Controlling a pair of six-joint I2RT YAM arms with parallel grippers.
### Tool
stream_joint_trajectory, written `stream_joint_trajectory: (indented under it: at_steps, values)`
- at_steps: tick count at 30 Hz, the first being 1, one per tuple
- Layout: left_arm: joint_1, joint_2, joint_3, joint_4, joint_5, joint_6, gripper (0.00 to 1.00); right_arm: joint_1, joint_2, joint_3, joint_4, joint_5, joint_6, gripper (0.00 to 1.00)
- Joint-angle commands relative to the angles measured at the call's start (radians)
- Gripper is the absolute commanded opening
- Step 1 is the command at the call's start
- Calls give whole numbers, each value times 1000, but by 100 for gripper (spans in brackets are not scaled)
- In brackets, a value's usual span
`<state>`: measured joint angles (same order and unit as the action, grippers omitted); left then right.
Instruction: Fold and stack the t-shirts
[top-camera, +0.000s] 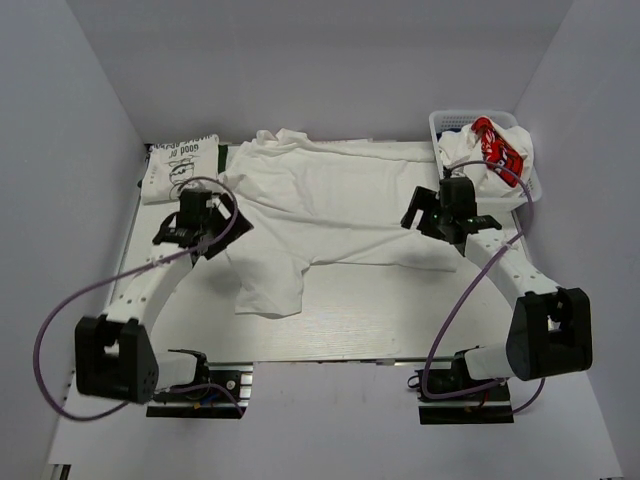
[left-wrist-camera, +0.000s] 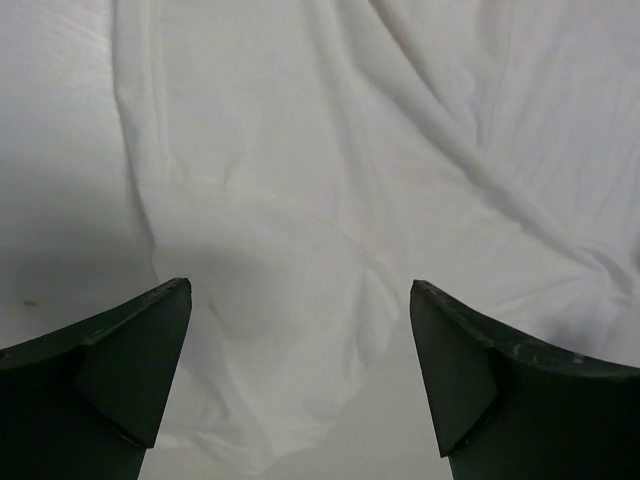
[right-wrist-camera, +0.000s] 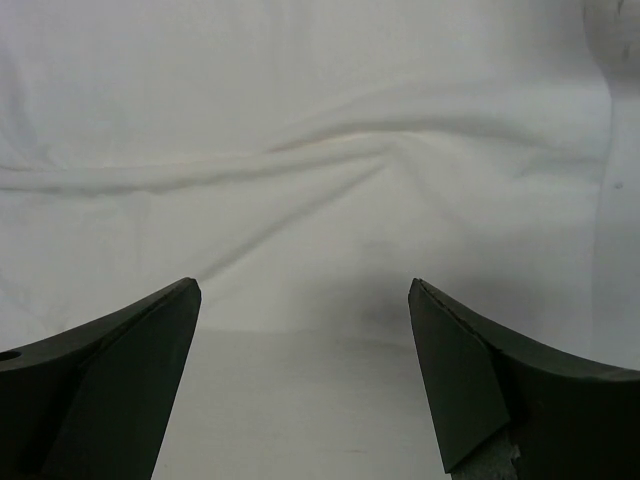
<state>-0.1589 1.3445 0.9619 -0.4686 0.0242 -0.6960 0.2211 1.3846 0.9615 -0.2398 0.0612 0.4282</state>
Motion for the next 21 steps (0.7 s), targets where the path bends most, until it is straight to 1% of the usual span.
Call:
stream_joint_trajectory:
  at_steps: [1,2,4,5,8,11,15,18,19,21]
  values:
    - [-5,-134,-196,-87,-1,-106,100,-17,-39,-59,-81,22,44,90]
    - [-5,-162,-222,-135,-10,-134,100,-20,-54,-70,-69,17,46,90]
    - [-5,-214,-300,-172,-20,-146,100,-25,-81,-90,-72,11,55,90]
    - [-5,-263,-328,-173,-20,-155,100,-28,-99,-107,-70,11,58,90]
    - [-5,-315,-417,-182,20,-164,100,-34,-136,-139,-59,-1,67,90]
    - [-5,-363,-486,-171,56,-175,95,-37,-137,-139,-69,-17,69,90]
    - [-5,-386,-566,-82,65,-201,87,-40,-147,-153,-64,-27,80,90]
    - [-5,-315,-586,-50,56,-201,77,-42,-157,-162,-61,-35,84,90]
    - [-5,-294,-586,-35,46,-192,68,-42,-160,-162,-59,-32,83,90]
    - [-5,-237,-577,-35,46,-183,56,-45,-164,-161,-70,-18,83,90]
